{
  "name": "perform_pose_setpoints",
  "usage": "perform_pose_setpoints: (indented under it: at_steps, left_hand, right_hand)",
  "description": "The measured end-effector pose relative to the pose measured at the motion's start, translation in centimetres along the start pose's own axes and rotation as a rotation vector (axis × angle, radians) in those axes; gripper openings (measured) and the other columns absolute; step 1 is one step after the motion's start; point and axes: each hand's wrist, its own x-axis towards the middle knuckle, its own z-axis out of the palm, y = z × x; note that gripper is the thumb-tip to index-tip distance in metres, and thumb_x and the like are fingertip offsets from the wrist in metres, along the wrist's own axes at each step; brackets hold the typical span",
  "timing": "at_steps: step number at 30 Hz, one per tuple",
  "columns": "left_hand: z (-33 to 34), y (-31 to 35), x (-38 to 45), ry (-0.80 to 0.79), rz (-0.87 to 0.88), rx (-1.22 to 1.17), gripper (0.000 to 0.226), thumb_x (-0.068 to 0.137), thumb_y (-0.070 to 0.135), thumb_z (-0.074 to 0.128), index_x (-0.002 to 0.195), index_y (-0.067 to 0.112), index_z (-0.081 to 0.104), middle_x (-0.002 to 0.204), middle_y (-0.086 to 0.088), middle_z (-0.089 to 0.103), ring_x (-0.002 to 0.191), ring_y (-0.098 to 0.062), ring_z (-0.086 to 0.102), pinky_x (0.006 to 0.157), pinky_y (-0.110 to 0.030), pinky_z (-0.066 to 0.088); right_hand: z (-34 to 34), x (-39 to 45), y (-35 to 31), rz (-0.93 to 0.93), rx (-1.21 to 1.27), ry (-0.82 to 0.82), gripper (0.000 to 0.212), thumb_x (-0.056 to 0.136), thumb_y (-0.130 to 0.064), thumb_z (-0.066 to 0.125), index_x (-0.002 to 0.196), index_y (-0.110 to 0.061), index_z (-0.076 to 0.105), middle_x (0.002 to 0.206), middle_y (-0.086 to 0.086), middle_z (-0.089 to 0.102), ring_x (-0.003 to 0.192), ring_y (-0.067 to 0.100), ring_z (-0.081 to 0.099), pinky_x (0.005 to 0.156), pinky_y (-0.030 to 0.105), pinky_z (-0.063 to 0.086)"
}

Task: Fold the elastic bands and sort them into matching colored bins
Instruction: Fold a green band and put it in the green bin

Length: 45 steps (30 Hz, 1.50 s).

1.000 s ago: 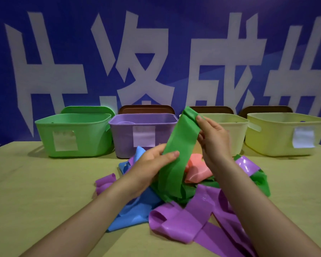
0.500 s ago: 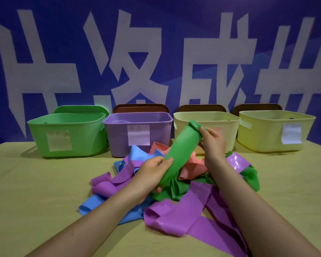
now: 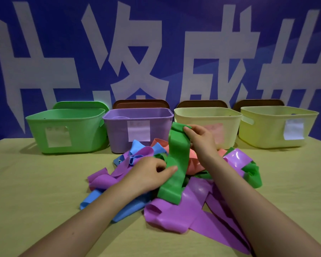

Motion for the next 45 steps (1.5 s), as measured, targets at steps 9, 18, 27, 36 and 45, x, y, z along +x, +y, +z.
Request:
perform_pose_setpoints:
  at_steps: [9, 18, 27, 36, 45]
  left_hand:
    - [-2.4, 0.9, 0.7, 0.474, -0.077, -0.762, 0.029, 0.097, 0.037, 0.051, 0.086, 0.012, 0.06, 0.08, -0.006, 0.065, 0.078, -0.017, 0.062, 0.073, -0.039, 0.054]
    - [-2.1, 0.9, 0.5, 0.419, -0.182, -0.921, 0.02, 0.099, 0.023, 0.049, 0.095, 0.017, 0.068, 0.092, -0.012, 0.073, 0.088, -0.028, 0.07, 0.083, -0.044, 0.055]
    - [-2.7, 1.8, 0.4, 0.486, -0.202, -1.045, 0.021, 0.095, 0.021, 0.055, 0.079, 0.014, 0.066, 0.076, -0.006, 0.068, 0.074, -0.019, 0.062, 0.068, -0.029, 0.049]
    - [-3.3, 1.5, 0.6, 0.416, -0.212, -1.172, 0.024, 0.094, 0.028, 0.055, 0.084, 0.013, 0.07, 0.077, -0.008, 0.072, 0.069, -0.017, 0.067, 0.061, -0.023, 0.053]
    - [-3.5, 1.1, 0.7, 0.417, -0.254, -1.123, 0.035, 0.086, 0.044, 0.062, 0.082, 0.011, 0.072, 0.082, -0.014, 0.073, 0.076, -0.025, 0.068, 0.072, -0.032, 0.054]
  right_hand:
    - [3.1, -3.0, -2.7, -0.108, 0.088, -0.16, 0.011, 0.092, -0.009, 0.06, 0.087, -0.014, 0.069, 0.083, 0.004, 0.068, 0.073, 0.012, 0.061, 0.059, 0.023, 0.049]
    - [4.1, -4.5, -2.1, -0.323, -0.119, -0.186, 0.011, 0.089, -0.008, 0.064, 0.087, -0.017, 0.07, 0.064, -0.005, 0.063, 0.047, 0.006, 0.05, 0.049, 0.019, 0.042]
    - [3.7, -4.2, -1.5, -0.728, -0.302, -0.147, 0.016, 0.087, -0.013, 0.064, 0.101, -0.016, 0.072, 0.083, -0.014, 0.063, 0.064, 0.006, 0.056, 0.063, 0.022, 0.046]
    - [3.6, -3.9, -1.2, -0.822, -0.364, -0.186, 0.019, 0.087, -0.012, 0.064, 0.103, -0.009, 0.072, 0.083, -0.005, 0.062, 0.065, 0.009, 0.059, 0.062, 0.035, 0.053]
    - [2.5, -2.7, -1.4, -0.942, -0.606, -0.38, 0.026, 0.091, -0.013, 0.058, 0.114, -0.01, 0.069, 0.091, -0.001, 0.06, 0.073, 0.013, 0.06, 0.068, 0.025, 0.05]
